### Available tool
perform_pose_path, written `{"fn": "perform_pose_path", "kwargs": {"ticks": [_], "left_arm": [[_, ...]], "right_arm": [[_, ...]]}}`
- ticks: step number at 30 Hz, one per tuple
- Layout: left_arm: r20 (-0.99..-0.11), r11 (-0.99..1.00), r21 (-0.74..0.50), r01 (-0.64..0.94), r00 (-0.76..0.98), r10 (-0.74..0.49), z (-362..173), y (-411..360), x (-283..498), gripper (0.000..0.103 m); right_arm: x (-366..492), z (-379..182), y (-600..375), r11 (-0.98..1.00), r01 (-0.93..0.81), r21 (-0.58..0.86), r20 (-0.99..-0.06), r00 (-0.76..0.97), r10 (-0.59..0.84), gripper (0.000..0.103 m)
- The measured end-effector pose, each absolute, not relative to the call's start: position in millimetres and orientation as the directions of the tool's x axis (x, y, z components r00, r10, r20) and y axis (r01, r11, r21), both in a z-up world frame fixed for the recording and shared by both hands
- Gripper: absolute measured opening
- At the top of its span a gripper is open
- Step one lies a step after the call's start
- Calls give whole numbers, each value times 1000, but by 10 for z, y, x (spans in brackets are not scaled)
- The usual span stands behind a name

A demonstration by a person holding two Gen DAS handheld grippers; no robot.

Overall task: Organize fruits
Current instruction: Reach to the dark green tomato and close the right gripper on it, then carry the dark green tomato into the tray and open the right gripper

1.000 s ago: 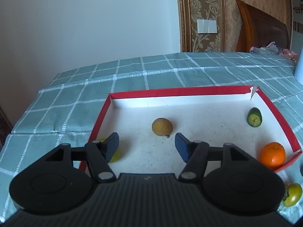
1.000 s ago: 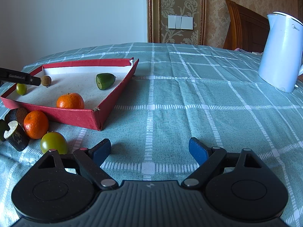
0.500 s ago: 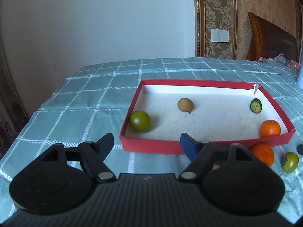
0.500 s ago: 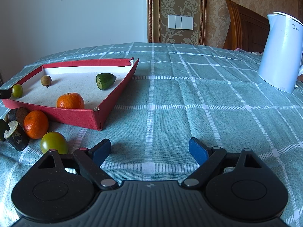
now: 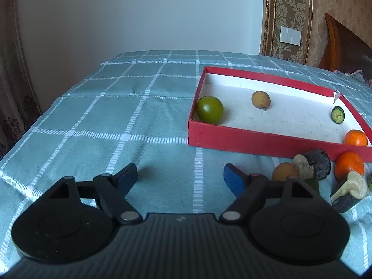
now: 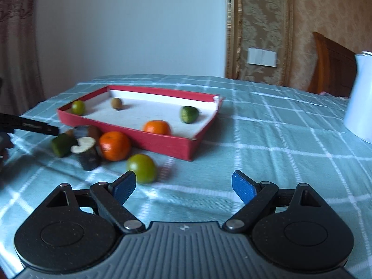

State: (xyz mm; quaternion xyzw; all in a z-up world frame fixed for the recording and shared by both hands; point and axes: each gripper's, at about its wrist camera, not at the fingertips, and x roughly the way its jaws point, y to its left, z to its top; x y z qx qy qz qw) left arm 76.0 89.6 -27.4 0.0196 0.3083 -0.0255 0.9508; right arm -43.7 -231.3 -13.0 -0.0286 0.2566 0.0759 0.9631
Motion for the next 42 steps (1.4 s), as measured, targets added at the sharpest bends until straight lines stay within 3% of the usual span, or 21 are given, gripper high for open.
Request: {"fn": "perform_pose_path", "kwargs": {"ticks": [3,7,12,14,21,33,42], "left_arm": [[-593,997,7,76,803,-57,-281,894,773,85],[-597,996,-4,86,799,-71,-279,898,785,88],[-598,996,-13,92,797,-81,-277,906,791,91],[-599,995,-22,100,795,-93,-281,906,796,94],[-603,993,-29,112,791,-107,-286,902,803,100],[-610,993,-17,117,786,-104,-297,876,819,103],[-610,993,-16,118,785,-103,-300,876,818,103]], "right_arm": [[-394,-133,-2132,977,-197,-79,-494,859,133,86],[-254,-183,-1998,968,-239,-78,-525,835,164,64],[-140,-236,-1957,971,-232,-62,-541,825,163,50],[-115,-246,-1954,972,-226,-57,-551,819,158,36],[-108,-251,-1955,976,-214,-44,-554,818,155,34],[-151,-14,-2035,984,-175,-34,-474,869,138,34],[427,152,-2061,988,-130,-80,-457,886,79,34]]}}
